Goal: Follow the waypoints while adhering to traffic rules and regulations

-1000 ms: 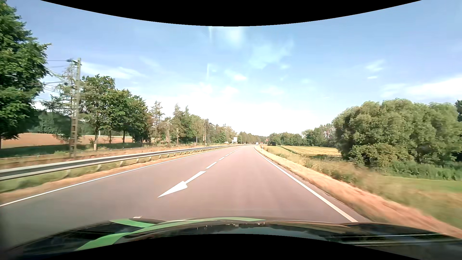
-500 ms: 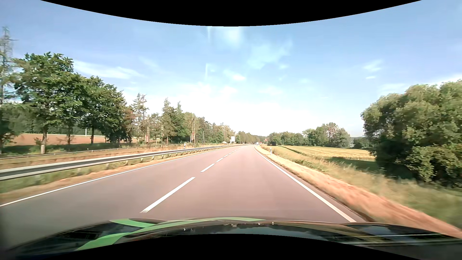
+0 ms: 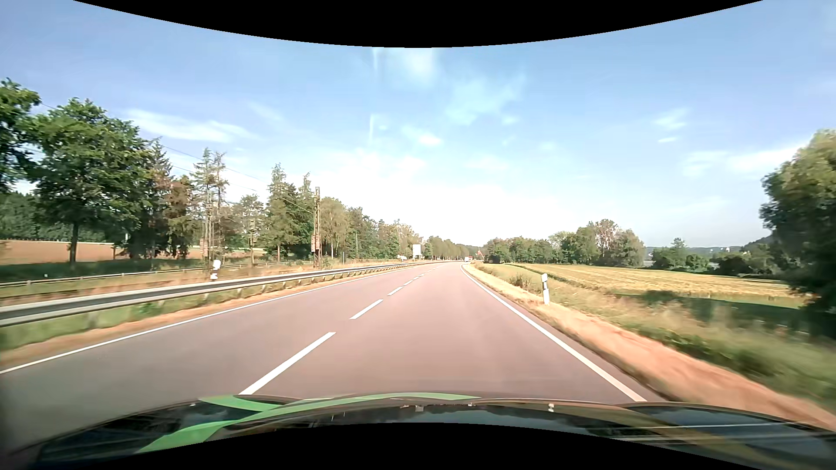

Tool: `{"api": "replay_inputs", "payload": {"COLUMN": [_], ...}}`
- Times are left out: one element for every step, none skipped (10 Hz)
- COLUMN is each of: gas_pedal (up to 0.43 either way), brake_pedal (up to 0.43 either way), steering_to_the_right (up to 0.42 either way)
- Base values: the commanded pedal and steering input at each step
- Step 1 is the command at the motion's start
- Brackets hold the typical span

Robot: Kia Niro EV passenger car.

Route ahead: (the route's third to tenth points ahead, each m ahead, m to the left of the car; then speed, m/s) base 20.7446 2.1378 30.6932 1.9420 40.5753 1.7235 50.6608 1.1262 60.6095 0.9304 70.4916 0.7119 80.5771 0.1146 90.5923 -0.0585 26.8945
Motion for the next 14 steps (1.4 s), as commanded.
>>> {"api": "replay_inputs", "payload": {"gas_pedal": [0.287, 0.280, 0.280, 0.280, 0.280, 0.287, 0.299, 0.311, 0.311, 0.311, 0.299, 0.287, 0.260, 0.248], "brake_pedal": [0.000, 0.000, 0.000, 0.000, 0.000, 0.000, 0.000, 0.000, 0.000, 0.000, 0.000, 0.000, 0.000, 0.000], "steering_to_the_right": [0.001, 0.001, 0.001, 0.001, 0.001, 0.001, 0.002, 0.003, 0.003, 0.003, 0.003, 0.003, 0.004, 0.004]}}
